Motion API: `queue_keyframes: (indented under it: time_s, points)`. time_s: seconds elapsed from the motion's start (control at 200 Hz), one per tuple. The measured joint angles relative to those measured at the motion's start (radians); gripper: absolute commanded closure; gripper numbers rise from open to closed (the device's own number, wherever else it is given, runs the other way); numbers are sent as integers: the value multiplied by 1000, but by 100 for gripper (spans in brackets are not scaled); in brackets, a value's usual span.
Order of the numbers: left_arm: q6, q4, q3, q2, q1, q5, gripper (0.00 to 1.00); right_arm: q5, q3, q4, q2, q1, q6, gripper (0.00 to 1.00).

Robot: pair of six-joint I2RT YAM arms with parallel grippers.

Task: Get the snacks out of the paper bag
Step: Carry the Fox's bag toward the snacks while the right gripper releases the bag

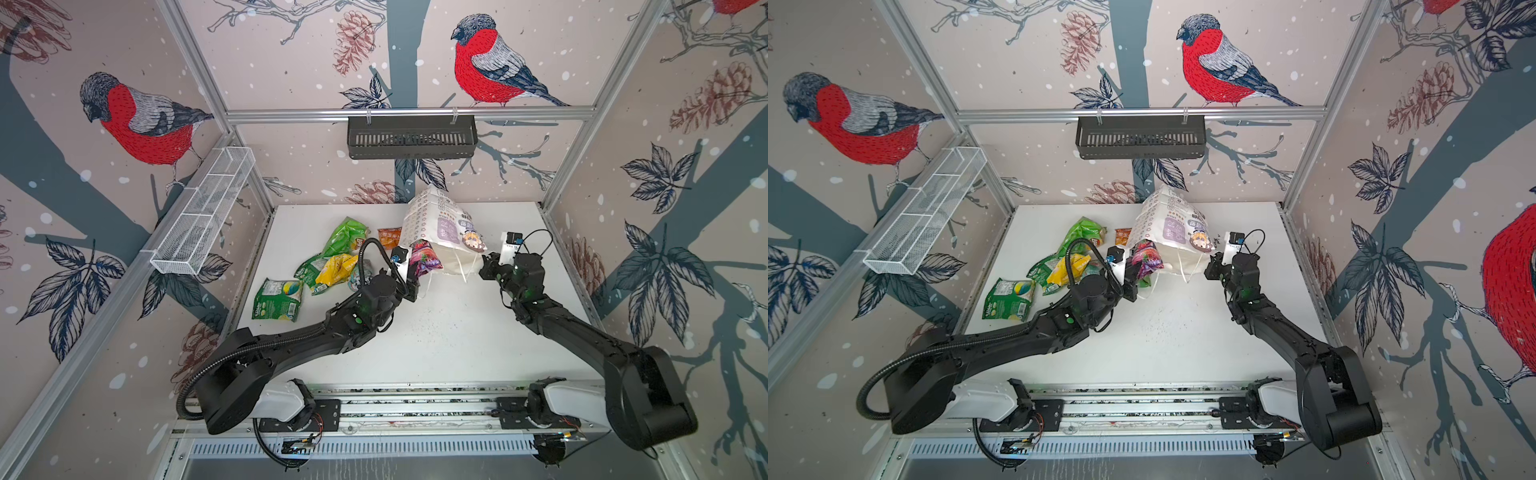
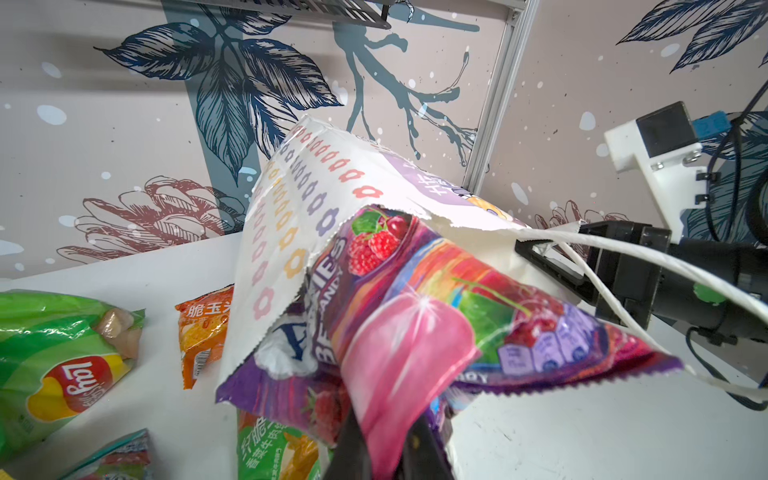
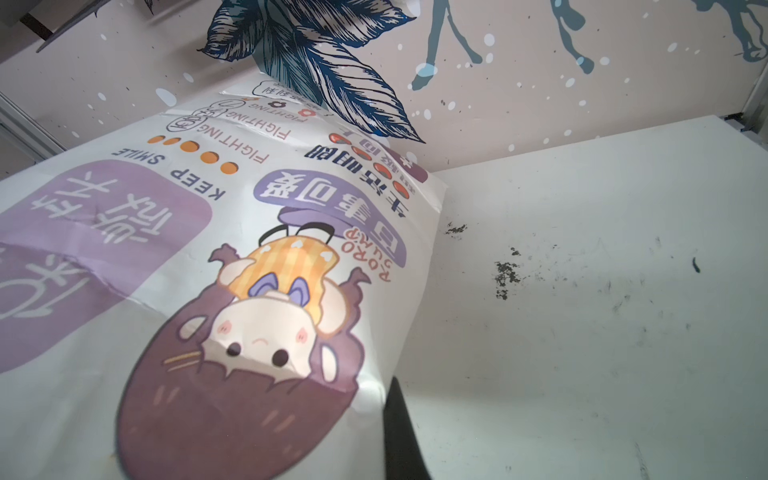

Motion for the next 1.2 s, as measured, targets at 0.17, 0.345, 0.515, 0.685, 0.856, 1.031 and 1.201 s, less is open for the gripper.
queue_keyframes:
  time_s: [0.17, 0.345, 0.515, 0.685, 0.856, 1.031, 1.201]
  points:
    - [-6, -38, -11, -47, 0, -5, 100, -2, 12, 10, 19, 1, 4, 100]
    - [-29, -65, -17, -73, 1, 24, 100, 6, 40, -8, 42, 9, 18, 100]
    - [-46, -84, -24, -69, 2, 24, 100, 38, 63, -31, 45, 32, 26, 100]
    - [-51, -85, -19, -41, 3, 28, 100, 85, 97, -65, 49, 75, 25, 100]
    - [-53, -83, -5, -15, 4, 51, 100, 114, 109, -92, 45, 103, 25, 100]
    - [-69, -83, 2, -11, 12, 69, 100, 135, 110, -115, 35, 116, 25, 100]
    - [-81, -99, 3, -24, 43, 67, 100, 161, 116, -130, 35, 117, 21, 100]
